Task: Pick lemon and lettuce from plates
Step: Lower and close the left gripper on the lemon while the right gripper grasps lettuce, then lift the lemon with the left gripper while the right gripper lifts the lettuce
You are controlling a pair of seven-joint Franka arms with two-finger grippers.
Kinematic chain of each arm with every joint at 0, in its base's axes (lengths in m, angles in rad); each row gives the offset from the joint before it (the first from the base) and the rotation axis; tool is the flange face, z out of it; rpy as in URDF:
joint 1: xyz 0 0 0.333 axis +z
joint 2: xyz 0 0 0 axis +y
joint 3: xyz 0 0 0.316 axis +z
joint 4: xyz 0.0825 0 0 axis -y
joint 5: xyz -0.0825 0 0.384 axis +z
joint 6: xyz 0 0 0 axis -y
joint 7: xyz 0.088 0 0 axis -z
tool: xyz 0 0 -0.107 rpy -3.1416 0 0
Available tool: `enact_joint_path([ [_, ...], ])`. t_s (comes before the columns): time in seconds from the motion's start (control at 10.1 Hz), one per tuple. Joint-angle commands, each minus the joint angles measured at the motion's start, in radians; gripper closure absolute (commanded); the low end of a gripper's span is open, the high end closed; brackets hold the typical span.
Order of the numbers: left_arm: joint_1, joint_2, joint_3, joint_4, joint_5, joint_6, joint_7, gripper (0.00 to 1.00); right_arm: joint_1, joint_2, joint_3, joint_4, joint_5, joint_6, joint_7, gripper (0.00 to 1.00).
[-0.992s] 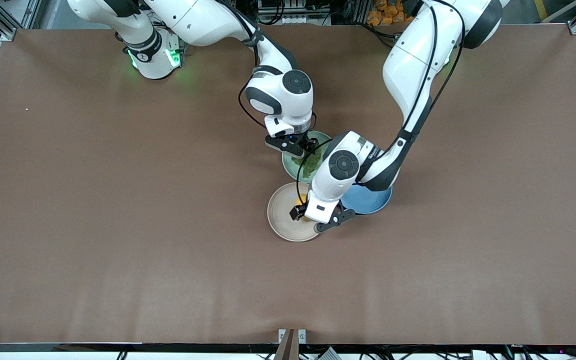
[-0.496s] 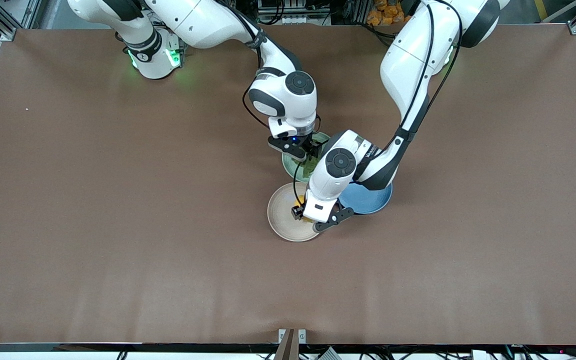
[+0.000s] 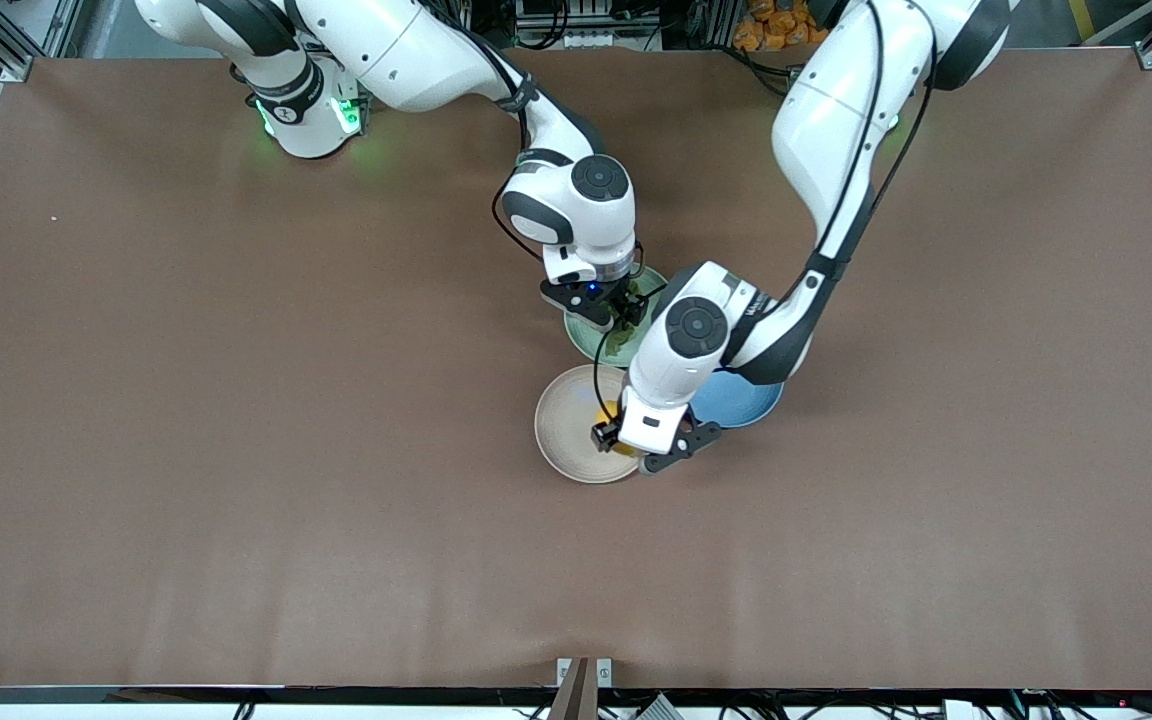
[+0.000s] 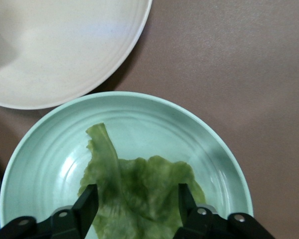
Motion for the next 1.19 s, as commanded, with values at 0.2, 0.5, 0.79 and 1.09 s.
enact_joint_path([
  [0.2,0.092,-0.126,0.003,-0.034,0.025,-0.096,0.046,1.0,0.025,0.031,-0.024,0.06,-0.028,-0.008,0.021,0.95],
  [0.5,0.146,-0.137,0.008,-0.053,0.028,-0.175,0.133,1.0,0.016,0.024,-0.024,0.06,-0.05,-0.016,0.0,1.0],
  [0.79,0.227,-0.178,0.006,-0.139,0.147,-0.18,0.211,1.0,-0.007,-0.01,-0.014,0.112,-0.031,-0.188,-0.101,1.0],
  [1.09,0.296,-0.258,0.005,-0.25,0.148,-0.18,0.383,1.0,-0.108,-0.121,-0.006,0.18,0.143,-0.401,-0.395,1.0],
])
